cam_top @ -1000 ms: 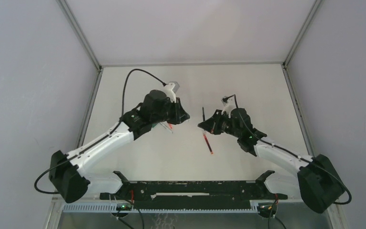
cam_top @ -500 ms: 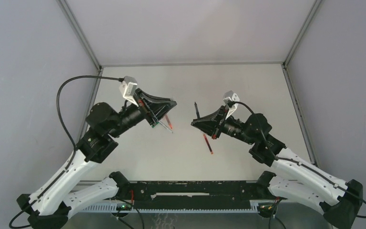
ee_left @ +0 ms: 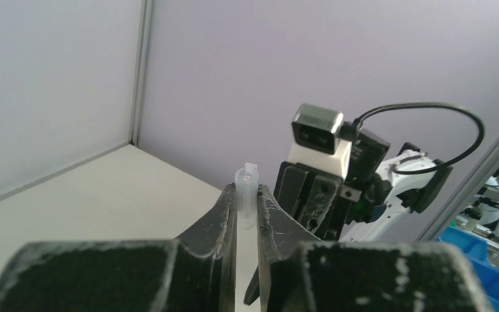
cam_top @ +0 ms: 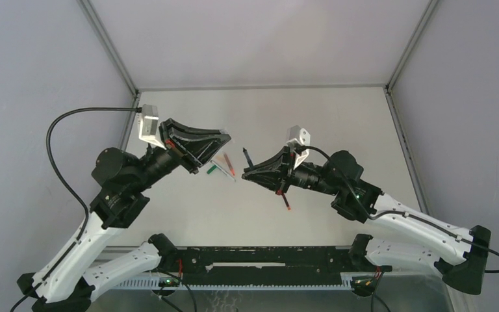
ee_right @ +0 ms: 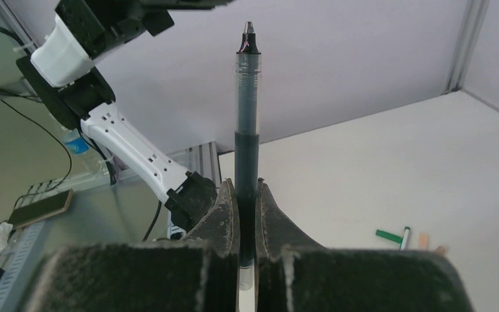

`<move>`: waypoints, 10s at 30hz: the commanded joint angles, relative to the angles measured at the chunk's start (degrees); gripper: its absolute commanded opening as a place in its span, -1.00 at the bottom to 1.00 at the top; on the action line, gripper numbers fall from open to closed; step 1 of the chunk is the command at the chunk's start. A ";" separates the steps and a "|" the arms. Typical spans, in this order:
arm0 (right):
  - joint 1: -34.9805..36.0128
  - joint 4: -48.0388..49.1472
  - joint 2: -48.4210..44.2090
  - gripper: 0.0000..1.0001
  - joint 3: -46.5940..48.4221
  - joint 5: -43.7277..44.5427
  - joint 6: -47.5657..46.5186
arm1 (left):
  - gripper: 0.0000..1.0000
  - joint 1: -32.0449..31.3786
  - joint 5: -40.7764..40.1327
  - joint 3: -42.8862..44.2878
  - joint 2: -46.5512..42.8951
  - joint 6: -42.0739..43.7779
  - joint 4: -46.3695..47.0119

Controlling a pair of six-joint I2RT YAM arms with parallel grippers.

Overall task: Insert the pens into the pen caps
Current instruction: Insert the pen cap onto the pen, then press the pen cap onto the pen.

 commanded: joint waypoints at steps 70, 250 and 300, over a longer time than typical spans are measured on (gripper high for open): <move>1.79 -0.31 -1.36 -1.00 4.42 3.00 -4.98 | -0.99 0.32 12.68 3.52 5.48 -7.28 8.26; -12.27 5.90 9.47 -1.00 52.56 -3.86 -22.67 | -1.00 -20.36 21.71 -7.31 30.06 4.16 -6.07; -7.47 -24.27 -4.51 -1.00 17.71 18.42 -8.91 | 0.54 -3.00 -12.53 5.07 11.21 2.96 -9.92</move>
